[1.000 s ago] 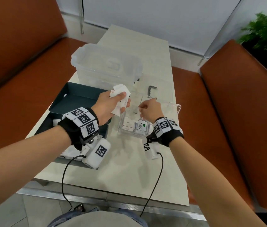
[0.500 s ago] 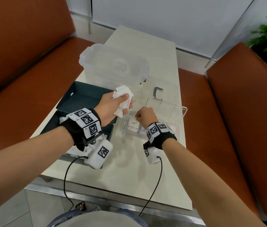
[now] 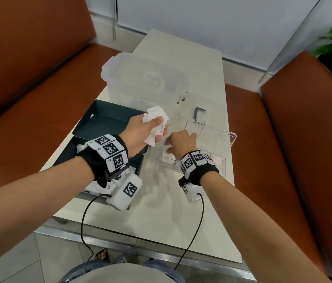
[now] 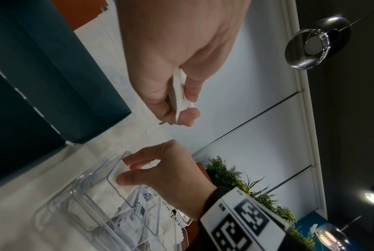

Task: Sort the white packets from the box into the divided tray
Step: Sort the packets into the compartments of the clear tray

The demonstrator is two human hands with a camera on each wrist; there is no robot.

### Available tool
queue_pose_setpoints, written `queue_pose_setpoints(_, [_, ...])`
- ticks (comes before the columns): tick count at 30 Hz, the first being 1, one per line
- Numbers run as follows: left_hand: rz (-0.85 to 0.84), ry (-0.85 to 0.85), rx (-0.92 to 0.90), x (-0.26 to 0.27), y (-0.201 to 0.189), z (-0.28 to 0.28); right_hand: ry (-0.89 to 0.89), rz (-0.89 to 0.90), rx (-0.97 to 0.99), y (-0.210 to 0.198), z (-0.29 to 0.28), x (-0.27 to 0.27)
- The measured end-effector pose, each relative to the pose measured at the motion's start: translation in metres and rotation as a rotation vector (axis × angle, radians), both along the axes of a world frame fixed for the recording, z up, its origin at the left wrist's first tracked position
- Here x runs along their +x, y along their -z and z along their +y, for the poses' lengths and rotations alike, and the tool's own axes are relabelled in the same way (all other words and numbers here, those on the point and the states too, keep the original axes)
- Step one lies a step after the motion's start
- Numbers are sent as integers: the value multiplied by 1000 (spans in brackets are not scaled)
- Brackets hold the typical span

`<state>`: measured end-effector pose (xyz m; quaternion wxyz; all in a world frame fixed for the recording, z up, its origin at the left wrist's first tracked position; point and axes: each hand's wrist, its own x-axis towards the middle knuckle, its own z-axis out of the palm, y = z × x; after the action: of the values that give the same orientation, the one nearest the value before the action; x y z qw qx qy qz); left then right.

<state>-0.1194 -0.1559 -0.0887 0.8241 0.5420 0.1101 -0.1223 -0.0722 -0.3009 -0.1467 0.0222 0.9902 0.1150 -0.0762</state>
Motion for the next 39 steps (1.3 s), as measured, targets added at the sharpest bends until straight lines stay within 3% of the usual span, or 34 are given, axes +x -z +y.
queue_pose_setpoints(3, [5,-6,4,1,1,2,-16,-69,32,0,2,0])
queue_pose_setpoints(27, [34,13,-10,17,9,0,48,102,62,5,8,2])
queue_pose_setpoints(29, [20,21,12,17,10,1,93,75,217,0,2,3])
queue_pose_setpoints(34, [-42,44,129,16,15,-3,242,-158,967,-41,-16,-5])
queue_pose_setpoints(36, [-70,59,165,14,16,-8,291,-92,1106,-54,-20,-13])
queue_pose_setpoints(39, [-108,129,181,11,16,-17,274,42,1164,-61,-29,-25])
